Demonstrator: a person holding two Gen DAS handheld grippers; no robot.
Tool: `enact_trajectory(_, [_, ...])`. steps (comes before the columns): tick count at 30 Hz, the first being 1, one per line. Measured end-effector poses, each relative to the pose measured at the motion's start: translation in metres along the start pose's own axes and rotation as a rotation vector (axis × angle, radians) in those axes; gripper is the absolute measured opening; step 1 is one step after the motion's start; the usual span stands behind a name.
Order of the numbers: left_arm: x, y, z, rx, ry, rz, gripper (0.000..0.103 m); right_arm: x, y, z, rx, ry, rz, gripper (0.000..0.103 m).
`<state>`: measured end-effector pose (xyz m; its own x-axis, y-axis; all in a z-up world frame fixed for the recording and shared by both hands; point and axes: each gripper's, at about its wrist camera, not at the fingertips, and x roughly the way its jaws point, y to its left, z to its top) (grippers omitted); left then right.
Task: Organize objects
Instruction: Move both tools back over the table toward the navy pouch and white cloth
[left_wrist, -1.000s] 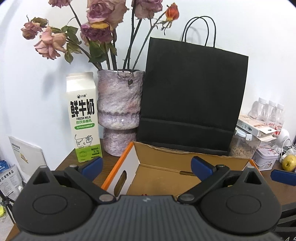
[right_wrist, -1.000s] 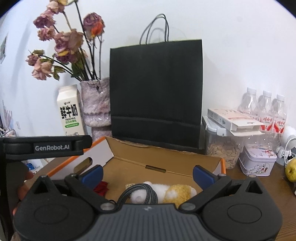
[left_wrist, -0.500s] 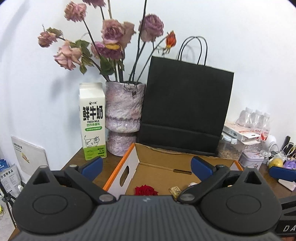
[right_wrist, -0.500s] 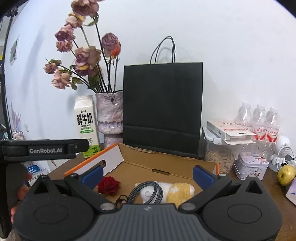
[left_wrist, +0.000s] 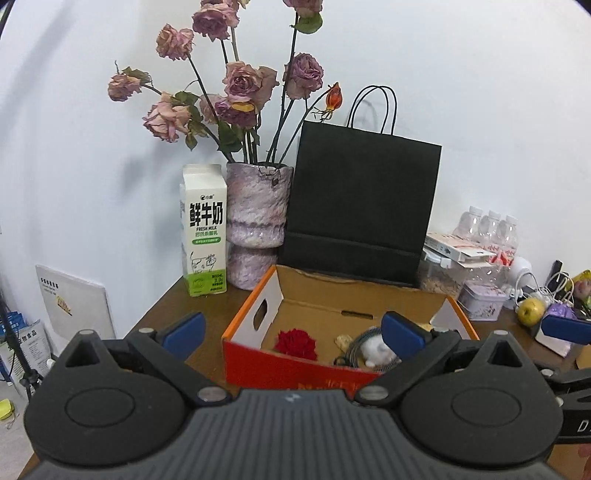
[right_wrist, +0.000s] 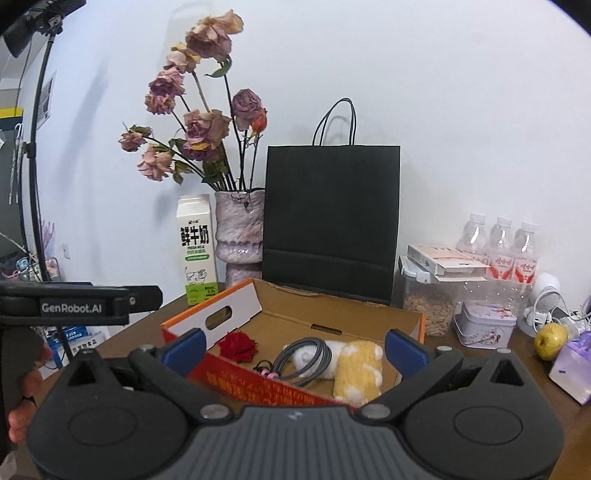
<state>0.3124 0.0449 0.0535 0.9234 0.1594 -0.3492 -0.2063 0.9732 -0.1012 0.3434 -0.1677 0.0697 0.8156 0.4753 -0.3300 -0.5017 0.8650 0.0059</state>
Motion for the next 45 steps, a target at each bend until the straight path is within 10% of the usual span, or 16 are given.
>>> enact_trajectory(45, [-0.131,0.007,-0.148,0.063,0.249,-0.024,0.103,-0.129,0.008,-0.159,0.016,0.190,-0.035,0.103])
